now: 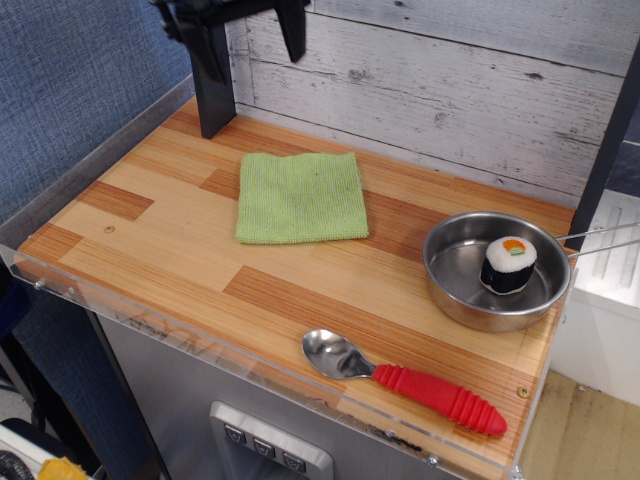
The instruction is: Move green cloth to far bottom left
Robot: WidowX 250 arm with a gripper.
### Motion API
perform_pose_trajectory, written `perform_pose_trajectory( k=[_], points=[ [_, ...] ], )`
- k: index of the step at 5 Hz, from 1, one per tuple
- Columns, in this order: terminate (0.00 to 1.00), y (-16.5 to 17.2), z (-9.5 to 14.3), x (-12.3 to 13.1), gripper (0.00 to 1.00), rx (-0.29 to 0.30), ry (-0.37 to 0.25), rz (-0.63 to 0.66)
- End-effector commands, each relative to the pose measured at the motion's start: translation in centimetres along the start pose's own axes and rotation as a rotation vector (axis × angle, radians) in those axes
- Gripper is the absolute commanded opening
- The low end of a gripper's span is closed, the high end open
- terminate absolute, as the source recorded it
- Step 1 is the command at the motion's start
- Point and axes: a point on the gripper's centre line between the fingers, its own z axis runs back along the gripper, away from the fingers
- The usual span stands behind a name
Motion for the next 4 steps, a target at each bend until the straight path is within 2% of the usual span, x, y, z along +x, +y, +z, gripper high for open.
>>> perform_pose_trajectory(
  k=[1, 4],
  points=[
    [0.0, -0.3, -3.3, -0.2, 1.0, 0.017, 0.025, -0.006],
    [0.0, 0.0, -8.3, -1.0, 1.0, 0.091, 0.067, -0.013]
  ],
)
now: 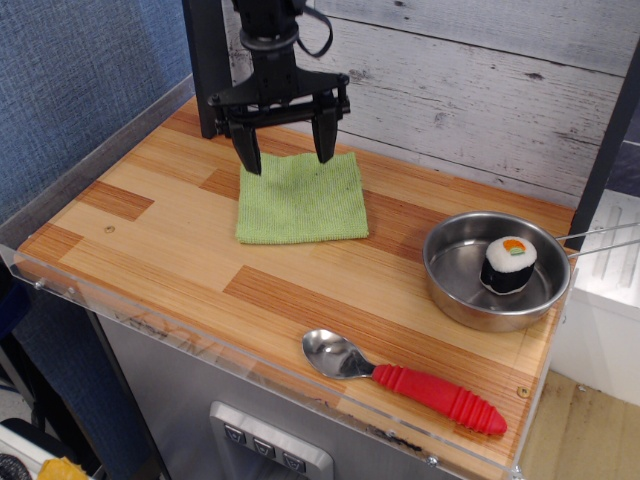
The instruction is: Move green cloth to far bottom left
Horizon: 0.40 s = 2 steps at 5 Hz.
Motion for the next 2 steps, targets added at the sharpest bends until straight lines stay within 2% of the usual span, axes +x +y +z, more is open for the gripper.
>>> perform_pose_trajectory(
  k=[1, 2],
  points=[
    [0.0, -1.0, -1.6, -0.1, 1.0, 0.01, -0.013, -0.001],
    [0.0, -1.5, -2.8, -0.4, 1.0, 0.025, -0.014, 0.026]
  ],
)
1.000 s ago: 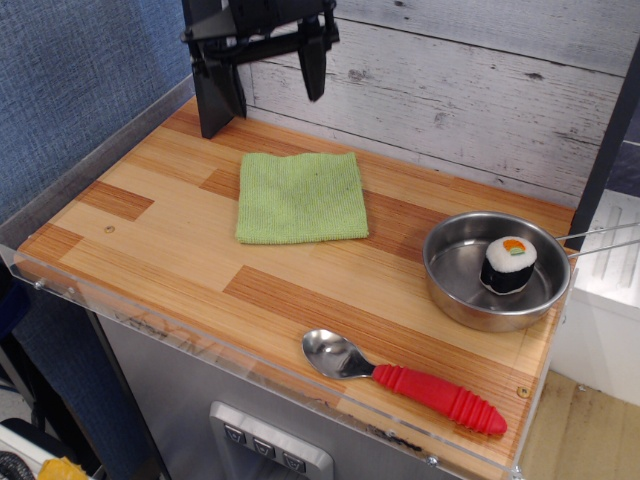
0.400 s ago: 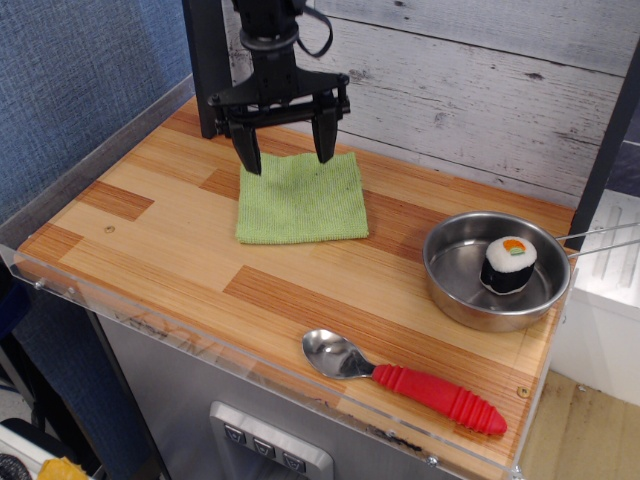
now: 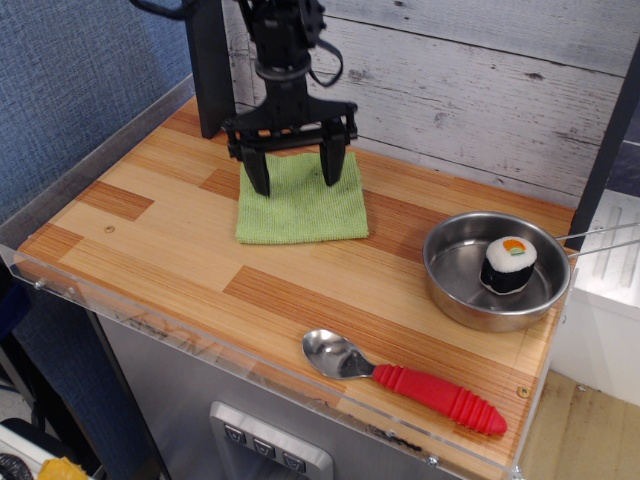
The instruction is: Move green cloth to far bottom left
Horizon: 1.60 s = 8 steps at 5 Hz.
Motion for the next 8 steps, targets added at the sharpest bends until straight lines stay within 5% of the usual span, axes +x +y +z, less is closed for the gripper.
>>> perform_pose_trajectory(
  k=[1, 8],
  points=[
    [0.0, -0.4, -0.4, 0.2, 1.0, 0.007, -0.028, 0.06],
    [0.0, 18.0, -3.7, -1.9, 1.0, 0.211, 0.017, 0.678]
  ],
)
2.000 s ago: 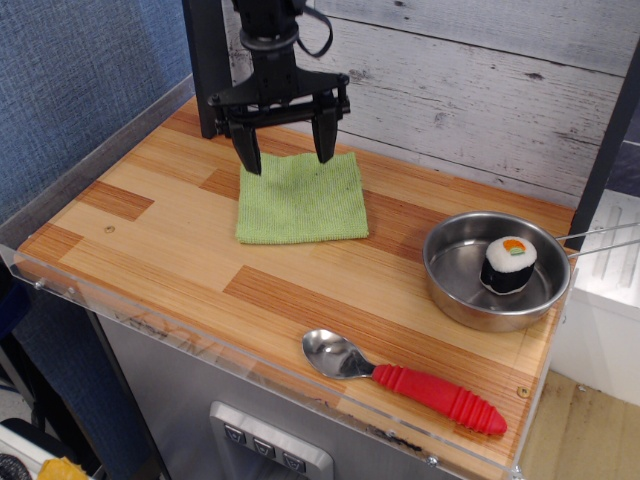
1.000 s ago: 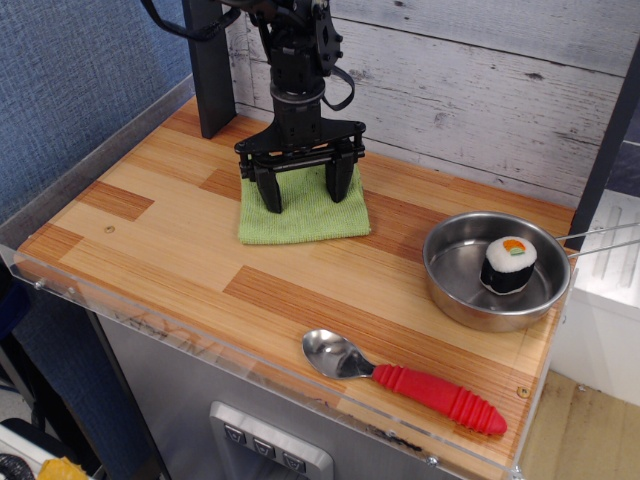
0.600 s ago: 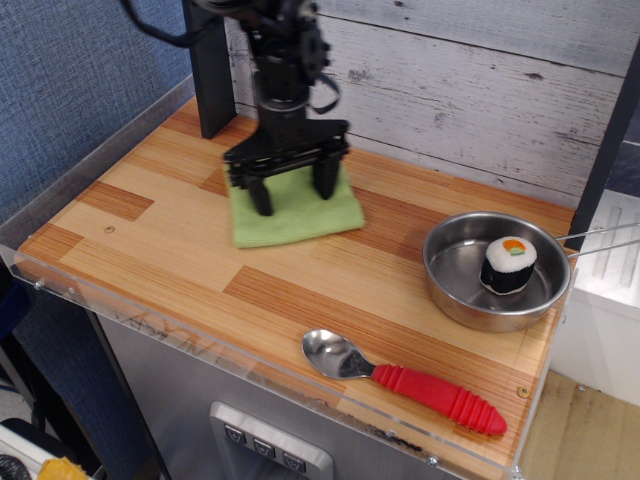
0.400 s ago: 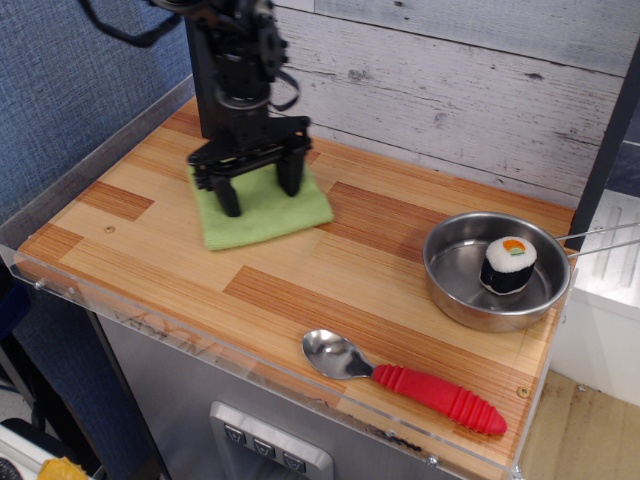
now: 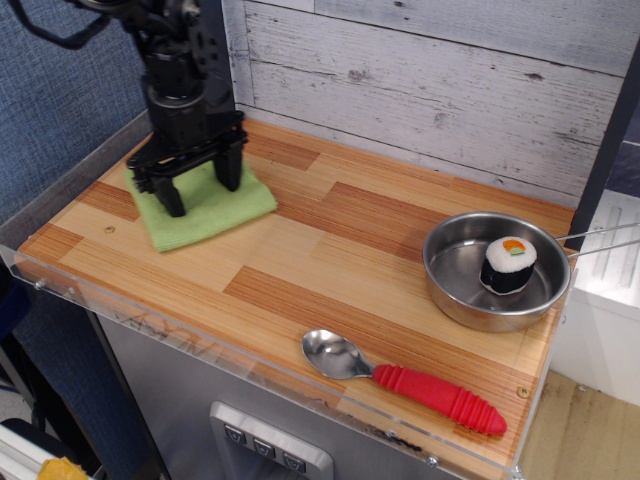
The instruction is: Move green cloth to far bottom left
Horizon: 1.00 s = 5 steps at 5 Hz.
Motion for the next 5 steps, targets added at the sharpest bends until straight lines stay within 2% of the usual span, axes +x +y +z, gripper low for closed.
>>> perform_pose_trajectory(
  k=[1, 3, 5],
  points=[
    [0.0, 8.6, -3.6, 0.5, 1.0, 0.13, 0.06, 0.167],
    [0.0, 10.5, -2.6, 1.1, 1.0, 0.171, 0.021, 0.195],
    [0.0, 9.6, -1.7, 1.4, 1.0, 0.144, 0.038, 0.175]
  ],
)
